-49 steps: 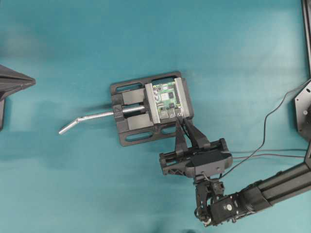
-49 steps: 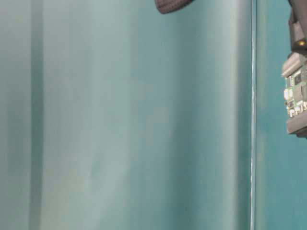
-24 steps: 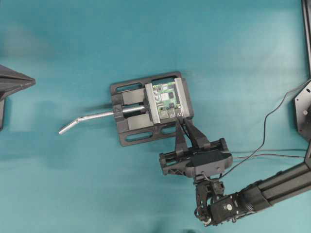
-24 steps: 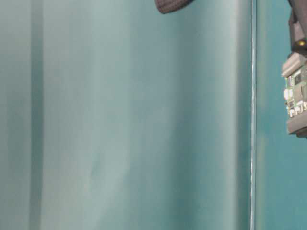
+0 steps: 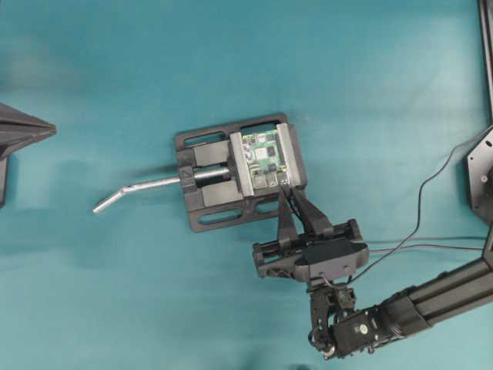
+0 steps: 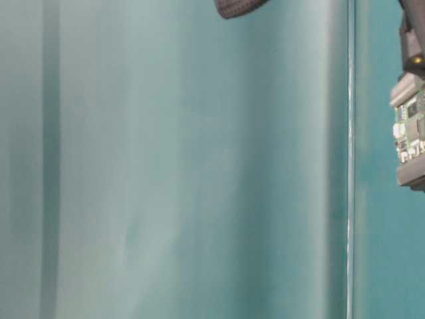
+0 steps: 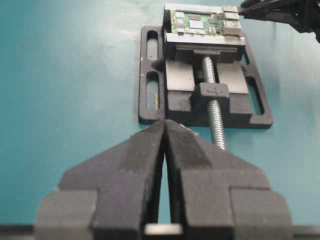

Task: Insert the USB into the fixed PCB.
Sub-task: 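Push the USB plug into the port with the right gripper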

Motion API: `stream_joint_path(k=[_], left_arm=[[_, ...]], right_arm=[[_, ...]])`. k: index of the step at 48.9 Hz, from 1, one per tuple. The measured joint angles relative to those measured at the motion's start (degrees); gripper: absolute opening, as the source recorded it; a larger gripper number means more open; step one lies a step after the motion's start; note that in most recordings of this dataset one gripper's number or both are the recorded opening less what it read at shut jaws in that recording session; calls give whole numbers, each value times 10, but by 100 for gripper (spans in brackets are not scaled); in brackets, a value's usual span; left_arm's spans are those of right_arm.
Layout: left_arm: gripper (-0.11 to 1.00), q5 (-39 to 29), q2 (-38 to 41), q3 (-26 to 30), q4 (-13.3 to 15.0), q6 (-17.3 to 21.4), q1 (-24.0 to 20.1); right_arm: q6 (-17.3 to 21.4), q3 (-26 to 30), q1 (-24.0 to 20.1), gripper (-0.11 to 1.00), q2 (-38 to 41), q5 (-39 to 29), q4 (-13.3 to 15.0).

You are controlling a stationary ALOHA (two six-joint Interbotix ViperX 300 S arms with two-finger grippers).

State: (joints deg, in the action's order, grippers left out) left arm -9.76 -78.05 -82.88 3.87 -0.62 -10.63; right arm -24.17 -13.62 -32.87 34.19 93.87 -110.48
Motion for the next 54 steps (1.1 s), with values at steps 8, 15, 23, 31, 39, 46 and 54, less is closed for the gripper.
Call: stream_joint_path(k=[8,15,23,31,39,46,54], left_arm=[[0,0,0,0,0,0,0],[0,0,0,0,0,0,0],[0,0,0,0,-1,0,1],[0,0,0,0,-1,0,0],[0,0,0,0,-1,0,0],[0,0,1,0,0,0,0],[0,0,0,0,-1,0,0]], right_arm=[[0,0,-2,21,-1,1,1],[0,-1,-4,21,0,1,1],[0,-1,-4,21,0,1,1],[0,-1,-6,21,0,0,2],[0,-1,-6,21,0,1,2],[0,-2,-6,21,0,0,2],[0,-1,-6,21,0,-3,2]])
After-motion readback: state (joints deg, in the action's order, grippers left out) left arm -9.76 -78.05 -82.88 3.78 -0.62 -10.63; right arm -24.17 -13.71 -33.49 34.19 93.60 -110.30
